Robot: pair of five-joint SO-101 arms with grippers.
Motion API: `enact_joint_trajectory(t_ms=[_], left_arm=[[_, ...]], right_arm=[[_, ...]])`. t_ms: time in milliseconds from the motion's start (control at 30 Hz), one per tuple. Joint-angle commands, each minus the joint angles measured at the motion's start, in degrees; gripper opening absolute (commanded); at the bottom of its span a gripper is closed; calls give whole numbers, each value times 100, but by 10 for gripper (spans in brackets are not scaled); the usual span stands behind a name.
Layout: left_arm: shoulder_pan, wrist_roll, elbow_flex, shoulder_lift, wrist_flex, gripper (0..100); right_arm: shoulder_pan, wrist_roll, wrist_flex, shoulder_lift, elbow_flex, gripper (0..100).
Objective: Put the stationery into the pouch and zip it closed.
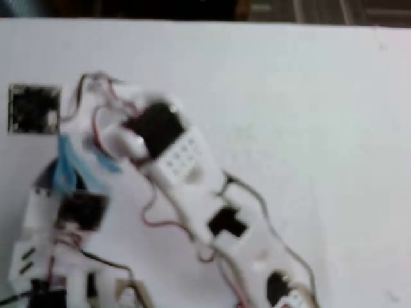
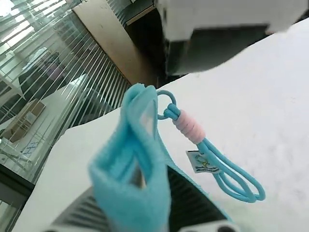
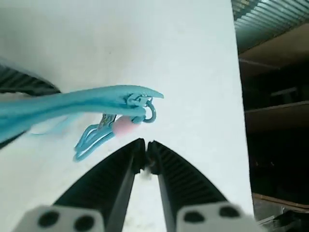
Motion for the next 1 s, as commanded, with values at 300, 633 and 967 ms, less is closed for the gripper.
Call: enact_joint_trajectory(t_ms=[300,633,967], left_arm=[[-48,-378,1354,119,88,24],[-48,-387,1371,119,88,24],[-48,-387,1389,119,88,24]], right_arm=[[-48,826,-558,479,-44,254],[-277,1046,-549,910,-18,202],[-110,466,-1437,1068,-185,17]])
